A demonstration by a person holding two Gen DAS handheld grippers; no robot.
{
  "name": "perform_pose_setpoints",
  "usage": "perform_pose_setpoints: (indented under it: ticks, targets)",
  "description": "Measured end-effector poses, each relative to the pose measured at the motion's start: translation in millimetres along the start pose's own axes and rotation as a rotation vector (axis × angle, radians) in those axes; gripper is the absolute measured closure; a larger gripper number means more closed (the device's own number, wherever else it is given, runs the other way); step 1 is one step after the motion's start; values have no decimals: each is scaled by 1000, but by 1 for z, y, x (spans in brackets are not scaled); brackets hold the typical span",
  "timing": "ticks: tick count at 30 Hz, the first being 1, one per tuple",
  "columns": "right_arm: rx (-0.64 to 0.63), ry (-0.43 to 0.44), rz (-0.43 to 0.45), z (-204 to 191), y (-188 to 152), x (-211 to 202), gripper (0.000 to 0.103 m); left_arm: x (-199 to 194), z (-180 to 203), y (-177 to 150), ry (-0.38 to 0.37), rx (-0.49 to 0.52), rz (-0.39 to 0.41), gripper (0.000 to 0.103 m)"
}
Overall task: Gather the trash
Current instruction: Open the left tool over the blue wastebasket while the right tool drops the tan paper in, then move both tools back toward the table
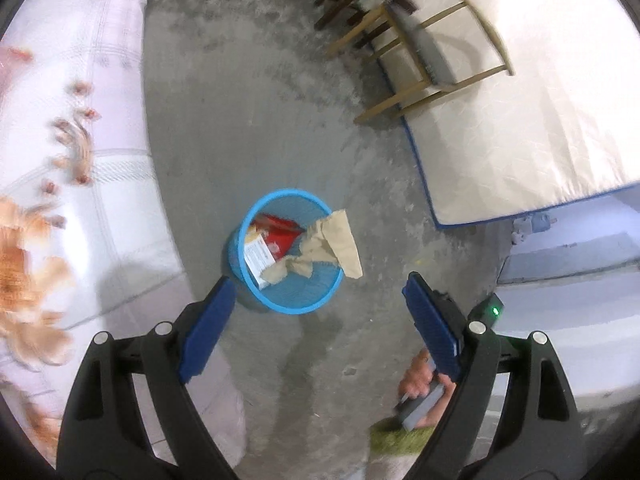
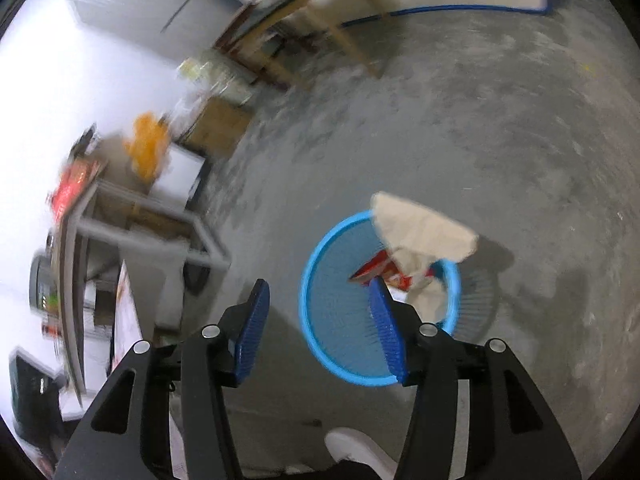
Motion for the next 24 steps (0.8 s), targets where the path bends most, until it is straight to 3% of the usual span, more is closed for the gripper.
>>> perform_pose_setpoints:
  ticks: [2, 7, 13, 20, 23, 24]
  targets:
    - [67, -31, 0, 23, 10, 7, 44, -28, 0, -5, 2, 59, 43, 20]
    - [206, -92, -94, 74, 18, 58, 38, -95, 0, -26, 20, 186, 149, 20]
    - [431, -63, -151, 115, 25, 122, 38, -162, -10, -58, 51, 271, 277, 19]
    - [429, -138, -121, 117, 44, 154, 38, -191, -39, -86, 118, 259, 300, 19]
    - [371, -157, -106, 108, 46, 156, 52, -197, -52, -94, 135, 229, 311, 19]
    - [345, -170, -107, 105, 46, 157, 61, -197, -57, -96, 137, 216, 314, 19]
Point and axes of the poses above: each gripper's, at about its wrist camera, not at the fingertips, and x roughly the way its jaws point, z to its right, y to its top, the point moved 5 cm from there along x, roughly the way its jaws point, and after that the axes turned 7 degrees about x, right-handed, at the moved point
